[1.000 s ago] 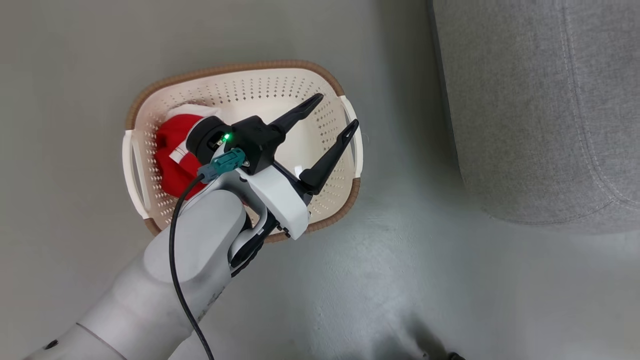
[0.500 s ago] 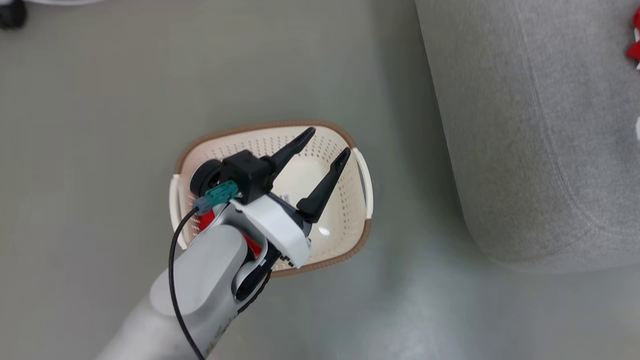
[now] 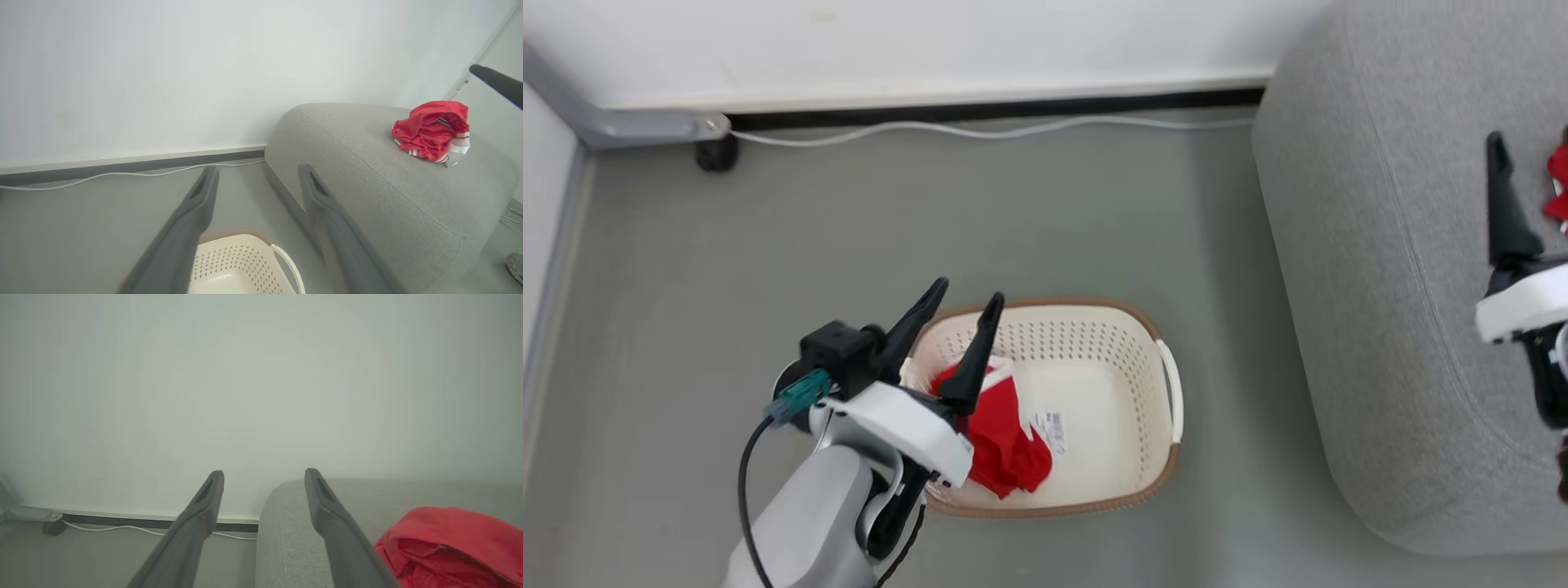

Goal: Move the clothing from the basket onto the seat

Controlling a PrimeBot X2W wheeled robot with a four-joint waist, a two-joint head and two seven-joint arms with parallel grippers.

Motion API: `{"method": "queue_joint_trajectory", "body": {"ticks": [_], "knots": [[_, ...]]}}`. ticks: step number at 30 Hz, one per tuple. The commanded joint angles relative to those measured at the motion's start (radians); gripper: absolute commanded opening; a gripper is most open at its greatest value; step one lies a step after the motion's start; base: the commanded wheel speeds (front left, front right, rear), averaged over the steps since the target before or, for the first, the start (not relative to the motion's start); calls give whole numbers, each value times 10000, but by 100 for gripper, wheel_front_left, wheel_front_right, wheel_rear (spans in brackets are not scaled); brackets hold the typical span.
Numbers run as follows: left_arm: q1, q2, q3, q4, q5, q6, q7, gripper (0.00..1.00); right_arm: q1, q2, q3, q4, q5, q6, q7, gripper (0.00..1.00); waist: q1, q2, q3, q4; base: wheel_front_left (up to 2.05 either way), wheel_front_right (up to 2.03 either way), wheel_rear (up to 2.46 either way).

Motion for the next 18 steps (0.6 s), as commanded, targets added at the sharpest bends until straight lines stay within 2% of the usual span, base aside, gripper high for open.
{"method": "queue_joint_trajectory", "body": {"ticks": [1, 9, 18], "knots": [[69, 107, 546, -211, 181, -40, -61, 100, 388, -49, 209, -411, 37, 40, -60, 100, 0, 0, -532, 426, 0, 0, 0], [1111, 26, 2469, -256, 983, -37, -61, 100, 1643, 433, 541, -1271, -126, 40, -60, 100, 0, 0, -1362, 791, 0, 0, 0], [2388, -200, 4682, -733, 2129, 184, -61, 100, 3015, 1041, 24, -1891, -447, 40, -60, 100, 0, 0, -2016, 924, 0, 0, 0]]}}
